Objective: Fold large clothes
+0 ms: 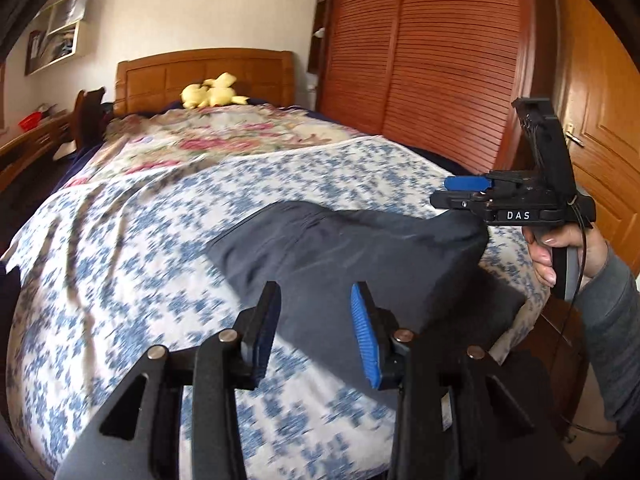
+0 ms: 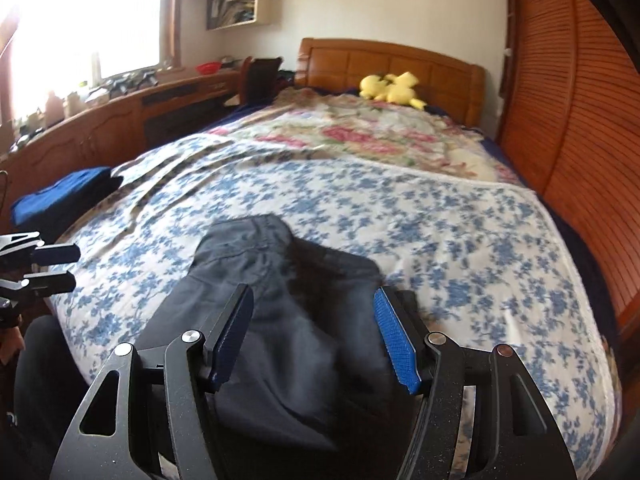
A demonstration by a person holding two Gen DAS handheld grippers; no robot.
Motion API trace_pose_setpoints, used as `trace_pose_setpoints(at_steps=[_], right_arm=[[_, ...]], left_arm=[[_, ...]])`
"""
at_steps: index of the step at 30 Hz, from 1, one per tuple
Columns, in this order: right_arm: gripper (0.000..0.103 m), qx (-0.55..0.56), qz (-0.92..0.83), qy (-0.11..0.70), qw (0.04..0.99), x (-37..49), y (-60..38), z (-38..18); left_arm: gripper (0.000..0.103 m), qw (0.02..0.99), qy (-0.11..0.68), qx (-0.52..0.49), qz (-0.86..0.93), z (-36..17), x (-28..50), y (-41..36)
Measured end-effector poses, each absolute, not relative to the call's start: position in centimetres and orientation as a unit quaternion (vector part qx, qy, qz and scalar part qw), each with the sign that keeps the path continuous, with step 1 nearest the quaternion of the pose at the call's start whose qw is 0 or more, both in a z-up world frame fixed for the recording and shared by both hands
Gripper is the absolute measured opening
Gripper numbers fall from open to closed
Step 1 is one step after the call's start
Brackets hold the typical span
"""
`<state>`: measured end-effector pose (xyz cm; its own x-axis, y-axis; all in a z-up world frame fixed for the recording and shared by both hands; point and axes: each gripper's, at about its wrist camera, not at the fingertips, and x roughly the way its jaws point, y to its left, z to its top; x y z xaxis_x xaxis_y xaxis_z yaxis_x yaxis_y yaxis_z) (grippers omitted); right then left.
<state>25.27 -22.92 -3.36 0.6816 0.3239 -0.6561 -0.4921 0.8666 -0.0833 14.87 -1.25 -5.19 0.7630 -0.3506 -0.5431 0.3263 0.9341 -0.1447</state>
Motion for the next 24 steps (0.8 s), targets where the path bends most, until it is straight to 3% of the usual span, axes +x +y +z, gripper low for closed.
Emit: trace_pose_setpoints(at_steps=[13, 15, 16, 17, 20, 24], right_arm=[[0.064, -0.094, 0.242, 0.440, 0.860, 27.0, -23.7, -9.0], [0.054, -0.094, 0.250, 0.447, 0.854, 26.6, -23.6, -9.3], [0.039, -0.098, 0.253, 0.447, 0.853, 26.4, -23.5, -9.3], [0.017, -0.103, 0.256, 0.444, 0.853, 26.0, -23.3, -9.1], [0.008, -0.116, 0.274, 0.417, 0.859, 24.3, -22.8, -7.9], [0.006, -0.116, 0.277, 0.358, 0.884, 21.0, -22.9, -4.4]], left_arm=[[0.036, 0.933, 0.319, -0.066, -0.155, -9.2, 13.8, 3.9], [0.036, 0.932, 0.321, -0.066, -0.152, -9.5, 13.6, 4.0], [0.036, 0.932, 0.322, -0.065, -0.151, -9.6, 13.6, 4.0], [0.036, 0.932, 0.323, -0.063, -0.150, -9.6, 13.5, 4.0], [0.037, 0.933, 0.323, -0.058, -0.149, -9.7, 13.5, 3.8], [0.037, 0.933, 0.321, -0.053, -0.153, -9.4, 13.6, 3.3]])
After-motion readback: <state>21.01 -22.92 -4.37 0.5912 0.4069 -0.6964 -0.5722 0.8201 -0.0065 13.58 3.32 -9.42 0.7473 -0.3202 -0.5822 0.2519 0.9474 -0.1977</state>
